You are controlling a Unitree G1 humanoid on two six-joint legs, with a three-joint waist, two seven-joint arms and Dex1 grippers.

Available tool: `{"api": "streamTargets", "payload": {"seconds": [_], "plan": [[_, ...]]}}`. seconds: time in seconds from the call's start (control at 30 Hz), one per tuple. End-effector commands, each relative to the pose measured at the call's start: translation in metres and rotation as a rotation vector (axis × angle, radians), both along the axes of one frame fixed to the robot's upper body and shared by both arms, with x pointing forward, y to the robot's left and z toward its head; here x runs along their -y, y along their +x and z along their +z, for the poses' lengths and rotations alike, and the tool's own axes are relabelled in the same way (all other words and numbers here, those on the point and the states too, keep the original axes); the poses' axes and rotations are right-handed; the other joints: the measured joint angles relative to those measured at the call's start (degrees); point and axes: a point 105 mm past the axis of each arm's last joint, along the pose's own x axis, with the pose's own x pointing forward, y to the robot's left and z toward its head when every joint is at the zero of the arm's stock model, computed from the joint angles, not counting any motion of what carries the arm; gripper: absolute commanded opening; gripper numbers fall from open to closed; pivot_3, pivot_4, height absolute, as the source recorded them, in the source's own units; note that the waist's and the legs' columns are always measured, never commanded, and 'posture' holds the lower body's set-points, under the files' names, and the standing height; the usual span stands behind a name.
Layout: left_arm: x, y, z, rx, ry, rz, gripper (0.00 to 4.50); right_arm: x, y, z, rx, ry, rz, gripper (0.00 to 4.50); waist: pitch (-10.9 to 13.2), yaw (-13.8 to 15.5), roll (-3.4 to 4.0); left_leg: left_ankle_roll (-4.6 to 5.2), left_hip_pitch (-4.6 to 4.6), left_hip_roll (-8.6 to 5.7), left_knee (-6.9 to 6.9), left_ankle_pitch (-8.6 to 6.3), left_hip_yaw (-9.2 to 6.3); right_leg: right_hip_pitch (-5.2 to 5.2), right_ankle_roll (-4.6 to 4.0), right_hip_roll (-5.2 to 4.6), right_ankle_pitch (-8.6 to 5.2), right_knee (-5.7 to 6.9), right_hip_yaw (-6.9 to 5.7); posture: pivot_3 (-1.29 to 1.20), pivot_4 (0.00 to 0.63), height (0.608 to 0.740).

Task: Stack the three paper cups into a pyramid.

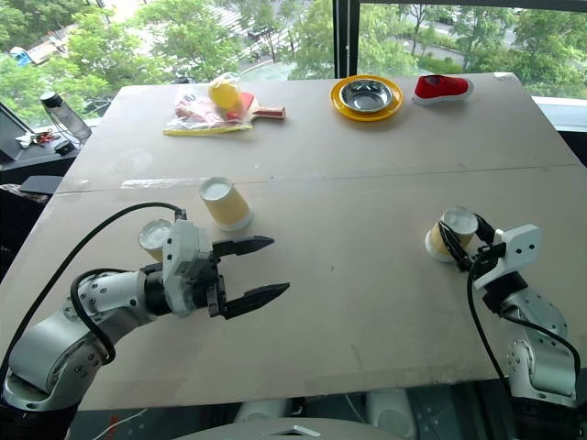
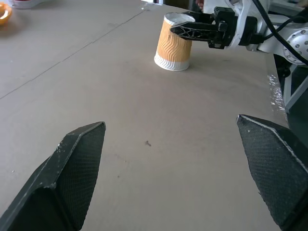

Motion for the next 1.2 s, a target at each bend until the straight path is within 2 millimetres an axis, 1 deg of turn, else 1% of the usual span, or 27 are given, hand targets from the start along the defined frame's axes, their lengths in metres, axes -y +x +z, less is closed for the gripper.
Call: {"api": "streamTargets", "payload": {"seconds": [0.03,0.13,0.23,0.27,0.33,0.43,0.5,0.57,0.77,0.83,0.87,0.9,0.93,1.03,1.13,1.2], "plan": [[-0.002,-0.007,0.011,0.047,-0.041,0.04,4.5,-0.023,0.007,0.016,0.041,-0.023,0.075,2.2,0.0,-0.01,0.0,0.0,0.0,0.0,0.0,0.0,0.0,0.0,0.0,0.0,0.0,0.01,0.0,0.0,0.15,0.74],[-0.013,-0.01,0.0,0.029,-0.027,0.112,4.5,-0.054,0.025,0.023,0.034,-0.03,0.169,2.2,0.01,-0.45,0.02,0.0,0.04,0.01,0.0,0.0,0.07,-0.03,0.0,0.01,0.0,0.03,0.12,0.0,0.15,0.74],[-0.026,-0.007,0.003,0.051,-0.06,0.207,4.5,-0.087,0.045,0.035,0.051,-0.023,0.284,2.2,0.05,-0.81,0.01,0.0,0.03,0.02,0.0,0.0,0.08,-0.08,-0.01,0.05,0.01,0.05,0.14,0.0,0.15,0.74],[-0.03,-0.007,0.004,0.059,-0.065,0.233,4.5,-0.095,0.05,0.038,0.059,-0.023,0.313,2.2,0.05,-0.82,0.02,0.0,0.02,0.02,0.0,0.0,0.07,-0.12,-0.02,0.05,0.01,0.06,0.13,0.0,0.15,0.74],[-0.036,-0.007,0.004,0.07,-0.058,0.265,4.5,-0.105,0.059,0.04,0.056,-0.016,0.351,2.2,0.04,-0.62,-0.01,0.0,-0.02,0.02,0.0,0.0,0.0,-0.12,-0.02,0.05,0.01,0.06,0.05,0.0,0.15,0.74],[-0.041,-0.008,0.004,0.086,-0.05,0.303,4.5,-0.119,0.065,0.036,0.043,-0.042,0.409,2.2,0.04,0.07,-0.02,0.0,-0.12,0.01,0.0,0.0,-0.01,-0.17,-0.01,0.02,0.01,-0.03,0.0,0.0,0.15,0.74],[-0.044,-0.009,0.005,0.095,-0.05,0.322,4.5,-0.124,0.069,0.034,0.034,-0.063,0.427,2.2,0.03,0.15,-0.02,-0.01,-0.46,-0.01,0.05,0.01,-0.02,-0.47,-0.01,0.0,0.01,-0.03,-0.01,0.0,0.15,0.74],[-0.045,-0.01,0.006,0.105,-0.051,0.337,4.5,-0.127,0.07,0.032,0.022,-0.082,0.444,2.2,0.04,0.06,-0.01,-0.04,-0.82,-0.01,0.16,0.02,-0.01,-0.78,0.01,0.0,0.02,0.07,0.01,0.0,0.15,0.74],[-0.048,-0.01,0.008,0.125,-0.056,0.372,4.5,-0.131,0.065,0.026,-0.008,-0.088,0.492,2.2,0.03,0.0,-0.02,-0.03,-0.79,0.01,0.16,0.02,-0.02,-0.75,0.01,0.02,0.02,0.09,-0.01,0.0,0.15,0.74],[-0.049,-0.009,0.009,0.132,-0.065,0.387,4.5,-0.13,0.065,0.027,-0.005,-0.087,0.496,3.26,0.03,-0.02,-0.02,-0.02,-0.77,0.0,0.16,0.01,-0.02,-0.74,0.01,0.03,0.02,0.1,-0.01,0.0,0.15,0.74],[-0.05,-0.007,0.011,0.141,-0.086,0.407,4.5,-0.128,0.063,0.029,0.004,-0.084,0.496,3.61,0.03,-0.02,-0.02,-0.02,-0.77,0.0,0.17,0.01,-0.02,-0.73,0.01,0.03,0.02,0.1,-0.01,0.0,0.15,0.74],[-0.051,-0.005,0.015,0.153,-0.114,0.432,4.5,-0.124,0.06,0.034,0.017,-0.078,0.493,3.79,0.04,-0.03,-0.01,-0.02,-0.77,0.0,0.17,0.01,-0.02,-0.73,0.01,0.03,0.03,0.1,-0.01,0.0,0.15,0.74],[-0.052,-0.002,0.018,0.16,-0.145,0.458,4.5,-0.12,0.057,0.039,0.035,-0.074,0.495,4.37,0.04,0.01,-0.01,-0.02,-0.77,0.0,0.18,0.01,-0.01,-0.73,0.01,0.03,0.03,0.1,-0.01,0.0,0.15,0.74],[-0.049,0.007,0.03,0.152,-0.303,0.521,4.5,-0.111,0.038,0.049,0.06,-0.129,0.553,4.44,0.04,0.43,-0.01,-0.02,-0.87,-0.01,0.25,0.01,-0.1,-0.73,0.02,-0.04,0.03,0.08,-0.12,0.0,0.15,0.74],[-0.045,0.016,0.031,0.165,-0.309,0.575,4.5,-0.099,0.024,0.059,0.062,-0.147,0.557,4.44,0.02,0.25,-0.05,-0.01,-0.87,-0.03,0.31,0.01,-0.11,-0.69,0.03,-0.06,0.04,0.11,-0.14,0.0,0.15,0.74],[-0.051,0.028,0.033,0.196,-0.296,0.675,4.5,-0.092,0.013,0.066,0.059,-0.149,0.569,4.44,0.0,0.2,-0.08,-0.01,-0.85,-0.04,0.32,0.01,-0.1,-0.68,0.04,-0.05,0.04,0.13,-0.12,0.0,0.15,0.74]]}}
